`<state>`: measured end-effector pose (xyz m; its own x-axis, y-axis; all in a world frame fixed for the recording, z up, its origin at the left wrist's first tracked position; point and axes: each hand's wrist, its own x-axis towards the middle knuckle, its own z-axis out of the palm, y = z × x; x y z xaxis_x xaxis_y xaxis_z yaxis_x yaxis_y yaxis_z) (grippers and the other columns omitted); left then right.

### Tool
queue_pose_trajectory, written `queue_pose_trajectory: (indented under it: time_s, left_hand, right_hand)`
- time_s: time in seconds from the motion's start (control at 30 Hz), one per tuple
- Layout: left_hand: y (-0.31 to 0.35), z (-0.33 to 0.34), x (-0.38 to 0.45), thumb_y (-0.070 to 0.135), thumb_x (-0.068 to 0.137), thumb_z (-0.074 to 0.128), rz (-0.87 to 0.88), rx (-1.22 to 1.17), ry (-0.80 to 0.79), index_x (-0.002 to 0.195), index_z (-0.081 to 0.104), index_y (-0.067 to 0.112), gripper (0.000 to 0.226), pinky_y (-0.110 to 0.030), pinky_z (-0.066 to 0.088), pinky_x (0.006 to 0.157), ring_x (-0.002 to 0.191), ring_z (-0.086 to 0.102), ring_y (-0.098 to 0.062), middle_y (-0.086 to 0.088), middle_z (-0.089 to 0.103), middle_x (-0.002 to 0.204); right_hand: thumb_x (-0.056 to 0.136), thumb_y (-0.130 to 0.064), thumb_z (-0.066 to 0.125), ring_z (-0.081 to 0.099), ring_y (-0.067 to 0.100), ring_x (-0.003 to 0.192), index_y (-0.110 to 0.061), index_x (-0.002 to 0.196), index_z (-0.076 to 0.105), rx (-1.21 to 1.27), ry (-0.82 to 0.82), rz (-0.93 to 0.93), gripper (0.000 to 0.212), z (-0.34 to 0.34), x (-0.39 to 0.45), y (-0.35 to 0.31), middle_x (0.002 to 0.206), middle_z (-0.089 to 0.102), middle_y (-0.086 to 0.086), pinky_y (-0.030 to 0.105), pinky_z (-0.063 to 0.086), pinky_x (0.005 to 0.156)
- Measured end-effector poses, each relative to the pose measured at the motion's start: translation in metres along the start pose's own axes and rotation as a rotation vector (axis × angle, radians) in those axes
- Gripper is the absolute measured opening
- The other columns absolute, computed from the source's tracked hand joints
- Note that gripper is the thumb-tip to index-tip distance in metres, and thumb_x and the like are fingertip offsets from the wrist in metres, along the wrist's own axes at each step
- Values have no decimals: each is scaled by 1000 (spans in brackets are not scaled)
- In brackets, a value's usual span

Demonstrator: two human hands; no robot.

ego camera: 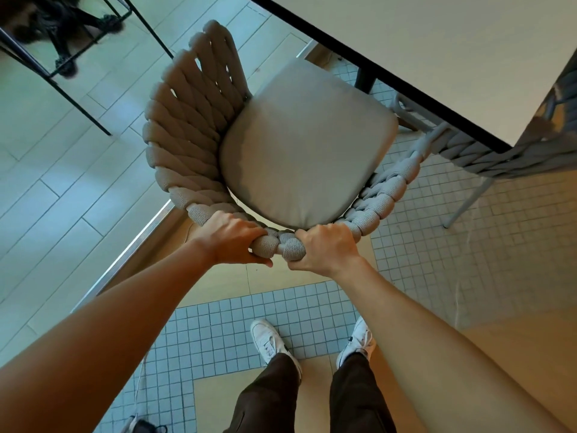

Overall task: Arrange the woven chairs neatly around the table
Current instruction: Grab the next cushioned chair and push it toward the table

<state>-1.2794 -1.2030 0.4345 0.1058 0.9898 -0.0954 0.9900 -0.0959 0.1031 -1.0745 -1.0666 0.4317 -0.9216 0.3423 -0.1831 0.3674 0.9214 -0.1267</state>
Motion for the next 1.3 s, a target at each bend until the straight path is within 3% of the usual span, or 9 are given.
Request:
queue_pose_trajectory:
  time_s: [0.17, 0.27, 0.33, 0.4, 0.53, 0.63, 1.0, 1.13, 1.3]
  left_hand:
    - [11, 0, -3, 89, 78, 44, -34, -20, 51, 114, 71, 28, 76, -32, 55, 70, 85, 71, -19, 8, 76, 101]
    - [34, 5, 3, 91, 78, 45, -42, -51, 139, 114, 70, 23, 81, -31, 56, 68, 79, 72, -20, 5, 76, 94]
    - [52, 9, 14, 93, 76, 42, -70, -44, 145, 108, 71, 22, 84, -28, 50, 62, 72, 71, -18, 8, 75, 87]
    - [64, 10, 26, 97, 73, 35, -139, -27, 99, 106, 70, 27, 85, -26, 42, 56, 67, 70, -16, 11, 74, 85]
    - [65, 14, 33, 97, 75, 23, -198, 16, 12, 114, 68, 33, 87, -27, 42, 60, 74, 71, -15, 12, 76, 91]
    - [63, 15, 33, 97, 74, 19, -186, 37, 12, 116, 67, 34, 90, -27, 36, 59, 74, 71, -16, 12, 76, 91]
    - [64, 10, 33, 97, 76, 26, -180, 3, 26, 111, 70, 36, 83, -23, 39, 52, 63, 68, -15, 13, 75, 81]
    - [70, 4, 35, 93, 82, 23, -254, -63, -1, 108, 70, 36, 78, -27, 50, 53, 65, 67, -12, 14, 74, 83]
    - [86, -1, 38, 83, 92, 10, -455, -77, -49, 97, 72, 36, 78, -28, 46, 61, 71, 65, -8, 13, 72, 81]
  right_hand:
    - [81, -78, 50, 66, 25, 71, -18, 83, 69, 74, 122, 14, 64, -1, -13, 3, 75, 72, 2, 39, 47, 72]
    - [95, -71, 35, 67, 25, 90, -17, 86, 74, 101, 230, 55, 68, 4, -25, 12, 84, 75, 2, 46, 42, 94]
    - [101, -59, 37, 66, 30, 102, -14, 88, 75, 88, 296, 84, 60, 8, -30, 26, 89, 76, 5, 50, 39, 102]
    - [103, -53, 41, 67, 30, 94, -14, 81, 74, 62, 318, 103, 55, 10, -30, 43, 82, 75, 6, 50, 42, 98]
    - [102, -48, 43, 59, 27, 60, -14, 63, 66, 17, 383, 56, 56, 13, -17, 60, 62, 67, 6, 43, 43, 77]
    - [95, -41, 51, 58, 28, 54, -14, 62, 66, 10, 447, 29, 45, 17, -13, 61, 58, 64, 6, 41, 42, 72]
    - [94, -40, 48, 58, 27, 56, -15, 62, 67, 47, 381, 66, 45, 13, -18, 61, 60, 64, 4, 41, 43, 73]
    - [99, -41, 43, 60, 27, 67, -16, 72, 74, 72, 279, 119, 48, 5, -25, 53, 70, 69, 3, 44, 41, 85]
    - [106, -43, 32, 61, 25, 96, -20, 94, 76, 159, 179, 126, 51, -5, -41, 45, 96, 73, 1, 47, 30, 110]
